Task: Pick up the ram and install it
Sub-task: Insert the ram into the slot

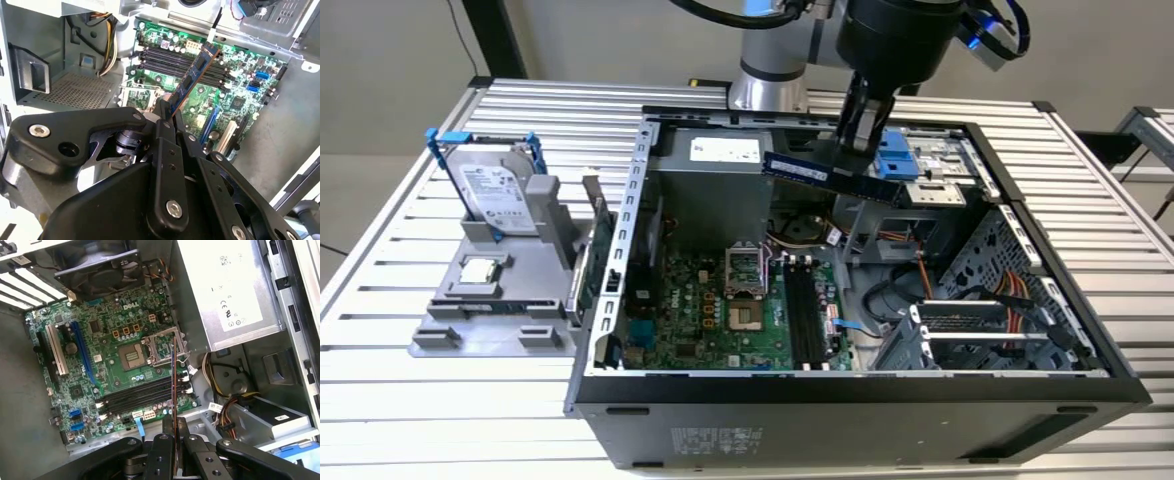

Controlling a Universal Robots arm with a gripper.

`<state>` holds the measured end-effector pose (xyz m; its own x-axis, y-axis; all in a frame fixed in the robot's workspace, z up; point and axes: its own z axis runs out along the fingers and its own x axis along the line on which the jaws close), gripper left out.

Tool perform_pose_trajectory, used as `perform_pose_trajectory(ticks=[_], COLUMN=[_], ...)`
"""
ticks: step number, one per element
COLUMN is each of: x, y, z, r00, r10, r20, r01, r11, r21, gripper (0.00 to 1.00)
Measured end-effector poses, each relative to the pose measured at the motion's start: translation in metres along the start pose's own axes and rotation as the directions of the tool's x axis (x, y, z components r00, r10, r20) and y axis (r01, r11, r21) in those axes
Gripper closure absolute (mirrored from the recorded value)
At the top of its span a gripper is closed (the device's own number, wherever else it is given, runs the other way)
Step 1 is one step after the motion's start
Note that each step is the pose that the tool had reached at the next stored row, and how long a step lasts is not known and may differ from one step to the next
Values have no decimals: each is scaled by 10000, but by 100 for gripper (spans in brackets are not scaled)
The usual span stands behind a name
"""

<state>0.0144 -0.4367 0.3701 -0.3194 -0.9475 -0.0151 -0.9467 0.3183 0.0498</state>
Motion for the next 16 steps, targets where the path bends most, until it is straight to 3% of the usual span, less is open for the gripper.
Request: perform_pose_trajectory(ticks=[16], x=[5], y=[-1], z=[0], r00=[9982], r10=[592], r20=[30], r01=[-592], r11=[9982], r21=[8], gripper=[100])
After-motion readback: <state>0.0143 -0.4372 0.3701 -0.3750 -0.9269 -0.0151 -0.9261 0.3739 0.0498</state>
